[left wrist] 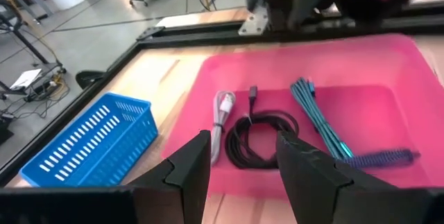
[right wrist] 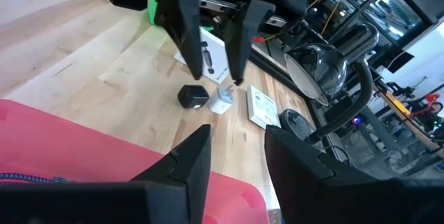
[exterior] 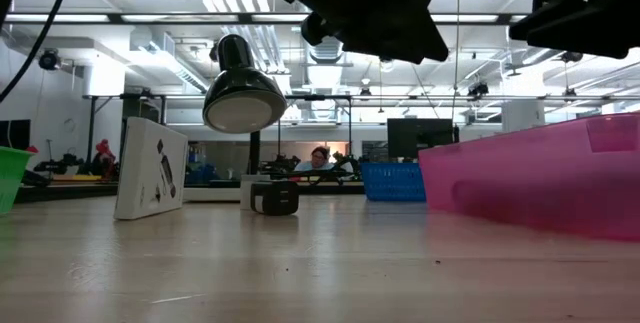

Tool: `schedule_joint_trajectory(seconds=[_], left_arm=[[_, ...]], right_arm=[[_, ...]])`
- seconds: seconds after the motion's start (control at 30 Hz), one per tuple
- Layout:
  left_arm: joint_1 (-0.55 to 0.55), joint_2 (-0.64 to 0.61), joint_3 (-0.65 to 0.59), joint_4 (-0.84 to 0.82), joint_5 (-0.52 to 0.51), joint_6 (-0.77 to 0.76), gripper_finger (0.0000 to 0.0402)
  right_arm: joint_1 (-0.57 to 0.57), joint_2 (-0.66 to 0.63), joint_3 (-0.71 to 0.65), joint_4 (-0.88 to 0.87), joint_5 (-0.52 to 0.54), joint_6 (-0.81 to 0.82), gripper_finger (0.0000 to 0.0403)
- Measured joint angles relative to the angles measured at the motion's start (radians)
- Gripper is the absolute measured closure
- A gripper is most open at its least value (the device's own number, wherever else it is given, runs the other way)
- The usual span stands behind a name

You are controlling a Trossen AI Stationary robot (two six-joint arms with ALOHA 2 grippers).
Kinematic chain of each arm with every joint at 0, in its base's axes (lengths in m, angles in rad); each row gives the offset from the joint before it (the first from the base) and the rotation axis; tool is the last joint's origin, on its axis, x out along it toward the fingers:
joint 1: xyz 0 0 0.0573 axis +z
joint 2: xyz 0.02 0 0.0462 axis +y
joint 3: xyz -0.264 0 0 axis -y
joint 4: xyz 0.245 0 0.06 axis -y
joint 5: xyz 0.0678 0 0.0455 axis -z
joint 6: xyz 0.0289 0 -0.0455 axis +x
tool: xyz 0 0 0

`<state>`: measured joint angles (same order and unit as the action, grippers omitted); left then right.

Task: Pick and place items into bin
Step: Put the bottom white card reader box into the blue bin

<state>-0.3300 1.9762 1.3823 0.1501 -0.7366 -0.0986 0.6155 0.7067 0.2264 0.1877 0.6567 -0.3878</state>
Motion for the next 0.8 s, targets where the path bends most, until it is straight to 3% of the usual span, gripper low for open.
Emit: schedule_joint_trajectory(seconds=[0.5, 0.6, 0.73, 0.8], left_arm=[[-0.067, -0.063, -0.001, -0.16, -0.002, -0.047, 0.0253], [-0.074, -0.098, -0.001, -0.203, -0.003, -0.154, 0.0253], [-0.073, -0.139, -0.001, -0.337, 0.004, -0.431, 0.0253], [-0.072, -0.162, -0.001, -0.431, 0.057, -0.558, 0.0253]], right_arm=[[0.0, 0.002, -0.001, -0.019, 0.0, -0.004, 0.0287], [0.0, 0.003, -0.002, -0.02, -0.001, -0.004, 0.0286], [0.0, 0.002, -0.002, -0.023, -0.001, 0.008, 0.0284], [0.0, 0.002, -0.002, -0.024, -0.001, 0.009, 0.0286]])
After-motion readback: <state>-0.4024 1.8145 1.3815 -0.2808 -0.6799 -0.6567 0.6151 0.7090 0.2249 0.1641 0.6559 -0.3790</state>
